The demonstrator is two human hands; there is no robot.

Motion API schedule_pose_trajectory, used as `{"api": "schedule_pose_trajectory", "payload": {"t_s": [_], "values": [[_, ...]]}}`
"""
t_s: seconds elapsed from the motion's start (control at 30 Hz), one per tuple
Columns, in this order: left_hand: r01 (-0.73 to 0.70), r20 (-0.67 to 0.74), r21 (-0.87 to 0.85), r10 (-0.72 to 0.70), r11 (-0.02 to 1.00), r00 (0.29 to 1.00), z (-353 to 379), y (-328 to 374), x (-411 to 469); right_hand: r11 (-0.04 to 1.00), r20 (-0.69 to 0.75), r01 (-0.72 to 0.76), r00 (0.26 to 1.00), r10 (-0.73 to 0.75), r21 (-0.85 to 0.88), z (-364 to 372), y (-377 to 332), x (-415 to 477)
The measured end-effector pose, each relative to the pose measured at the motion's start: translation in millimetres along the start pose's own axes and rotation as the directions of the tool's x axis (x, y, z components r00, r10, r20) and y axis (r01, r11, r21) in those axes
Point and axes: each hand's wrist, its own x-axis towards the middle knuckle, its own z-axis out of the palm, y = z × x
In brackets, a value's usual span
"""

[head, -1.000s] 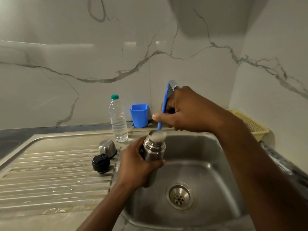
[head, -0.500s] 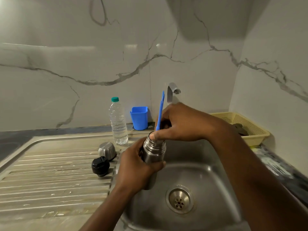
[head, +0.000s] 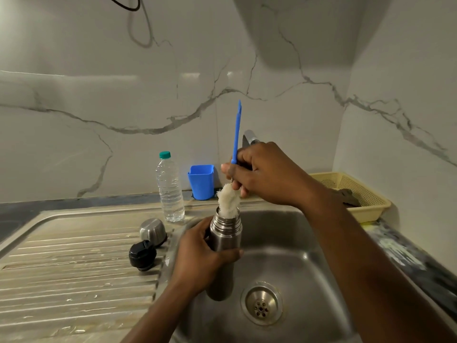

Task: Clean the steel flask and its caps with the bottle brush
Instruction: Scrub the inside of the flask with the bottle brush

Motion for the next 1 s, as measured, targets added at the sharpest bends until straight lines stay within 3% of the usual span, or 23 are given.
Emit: {"api": "schedule_pose_trajectory", "payload": {"t_s": [0.17, 0.33, 1.0], "values": [[0.011, 0.019, 0.002, -0.011, 1.0, 1.0, 0, -3, 1, 0.999, -0.109, -0.008, 0.994, 0.002, -0.051, 9, -1, 6], [0.032, 0.038, 0.016, -0.033, 0.999, 0.999, 4, -13, -1, 1.0, -0.378, 0.023, 0.926, -0.026, -0.011, -12, -6, 7], [0.082, 0.124, 0.042, -0.087, 0.996, 0.988, 4, -17, 9, 0.989, -0.51, 0.05, 0.852, -0.115, -0.14, -16, -9, 5]]}}
